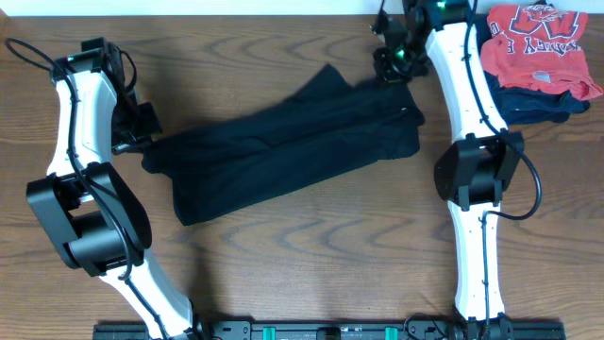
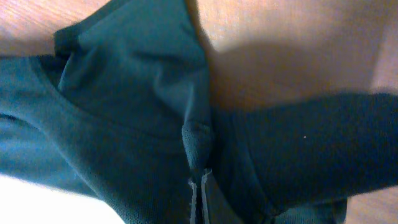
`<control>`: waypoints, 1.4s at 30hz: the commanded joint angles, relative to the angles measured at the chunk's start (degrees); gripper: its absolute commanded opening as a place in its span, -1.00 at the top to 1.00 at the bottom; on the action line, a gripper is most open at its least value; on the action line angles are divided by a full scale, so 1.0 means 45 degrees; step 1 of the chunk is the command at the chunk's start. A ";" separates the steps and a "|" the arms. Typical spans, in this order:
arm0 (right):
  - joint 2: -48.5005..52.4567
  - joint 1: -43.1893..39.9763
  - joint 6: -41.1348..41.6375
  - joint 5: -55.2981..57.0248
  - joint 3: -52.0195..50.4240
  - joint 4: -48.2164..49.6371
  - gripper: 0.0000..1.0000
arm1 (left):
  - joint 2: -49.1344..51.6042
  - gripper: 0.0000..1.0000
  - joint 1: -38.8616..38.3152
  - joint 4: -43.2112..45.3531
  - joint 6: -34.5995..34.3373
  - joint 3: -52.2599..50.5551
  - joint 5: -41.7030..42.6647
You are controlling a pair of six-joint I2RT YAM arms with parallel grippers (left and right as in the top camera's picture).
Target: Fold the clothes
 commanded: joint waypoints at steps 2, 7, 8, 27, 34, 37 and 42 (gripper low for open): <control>-0.0466 -0.0529 -0.0432 0.0087 0.0199 -0.0884 0.98 | -0.0369 0.88 0.0029 -0.0306 0.0117 -0.0549 0.0136; -0.0466 -0.1005 -0.0427 0.0408 0.0044 -0.1355 0.97 | -0.0369 0.88 0.0029 -0.0296 0.0233 -0.1588 0.0121; -0.0466 -0.1073 -0.0423 0.0505 -0.0034 -0.1409 0.97 | -0.0369 0.88 0.0029 -0.0253 0.0325 -0.1836 0.0117; -0.0481 -0.1603 -0.0175 0.0627 -0.3570 0.0049 0.60 | -0.0369 0.84 0.0029 0.1171 0.0452 -0.4605 0.0126; -0.0491 -0.1545 -0.0185 -0.0121 -0.1418 -0.0053 0.60 | -0.0384 0.56 0.0029 0.0971 0.0452 -0.4235 0.0126; -0.0491 -0.1350 -0.0189 -0.0379 0.0097 -0.0044 0.56 | -0.0423 0.63 0.0029 0.1001 0.0452 -0.4153 0.0126; -0.0491 -0.0656 -0.0597 -0.0369 0.1243 0.0704 0.32 | -0.0423 0.88 0.0029 0.1093 0.0452 -0.4153 0.0126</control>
